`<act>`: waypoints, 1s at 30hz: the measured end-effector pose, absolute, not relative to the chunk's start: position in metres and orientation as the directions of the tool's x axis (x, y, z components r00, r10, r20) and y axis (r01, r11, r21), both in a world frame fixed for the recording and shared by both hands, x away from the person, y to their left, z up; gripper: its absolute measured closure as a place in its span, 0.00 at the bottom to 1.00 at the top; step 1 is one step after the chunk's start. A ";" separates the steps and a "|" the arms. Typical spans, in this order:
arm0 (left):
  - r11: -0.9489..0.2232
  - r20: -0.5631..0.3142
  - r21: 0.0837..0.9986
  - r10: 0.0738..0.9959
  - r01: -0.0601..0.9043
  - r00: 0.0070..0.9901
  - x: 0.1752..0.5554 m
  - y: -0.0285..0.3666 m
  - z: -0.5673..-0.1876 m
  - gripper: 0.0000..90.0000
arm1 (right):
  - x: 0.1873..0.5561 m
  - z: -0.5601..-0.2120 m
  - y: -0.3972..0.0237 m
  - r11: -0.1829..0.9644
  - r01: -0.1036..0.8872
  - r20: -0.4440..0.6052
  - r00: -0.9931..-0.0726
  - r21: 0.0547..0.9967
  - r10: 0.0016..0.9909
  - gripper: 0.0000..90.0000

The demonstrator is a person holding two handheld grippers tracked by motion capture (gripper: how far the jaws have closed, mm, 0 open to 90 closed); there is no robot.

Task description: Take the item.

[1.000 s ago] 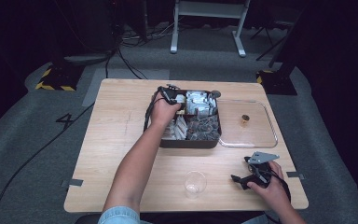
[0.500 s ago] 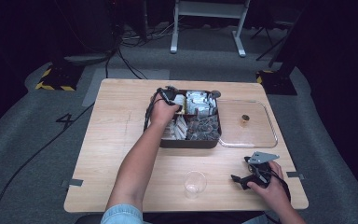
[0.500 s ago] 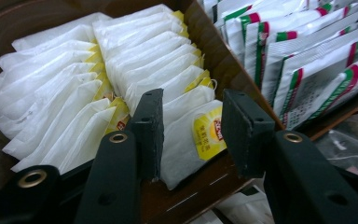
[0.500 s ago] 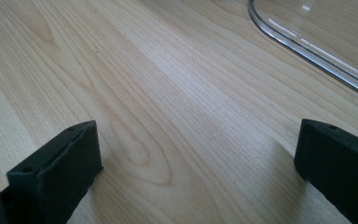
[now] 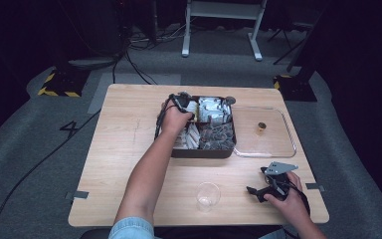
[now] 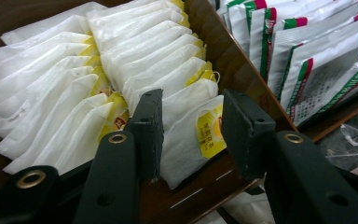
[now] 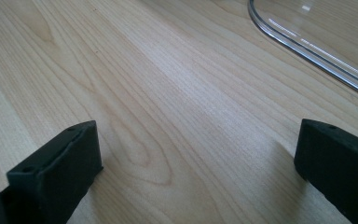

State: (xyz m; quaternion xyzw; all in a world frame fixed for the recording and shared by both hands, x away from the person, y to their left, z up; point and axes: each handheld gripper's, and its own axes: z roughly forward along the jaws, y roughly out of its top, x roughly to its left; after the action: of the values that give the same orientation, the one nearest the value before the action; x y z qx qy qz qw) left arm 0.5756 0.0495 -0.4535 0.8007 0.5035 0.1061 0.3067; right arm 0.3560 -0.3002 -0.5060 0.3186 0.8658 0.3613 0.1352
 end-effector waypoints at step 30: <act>-0.433 -0.040 0.619 0.816 0.655 0.577 0.570 0.049 -0.434 1.00 | 0.356 -0.506 -0.300 0.536 0.454 -0.004 -0.761 0.712 0.649 0.01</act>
State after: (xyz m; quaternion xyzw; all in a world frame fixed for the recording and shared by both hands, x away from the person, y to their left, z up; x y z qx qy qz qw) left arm 0.5703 0.0488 -0.4343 0.8359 0.4400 0.1338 0.2997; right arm 0.3561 -0.3002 -0.5060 0.3185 0.8659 0.3613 0.1353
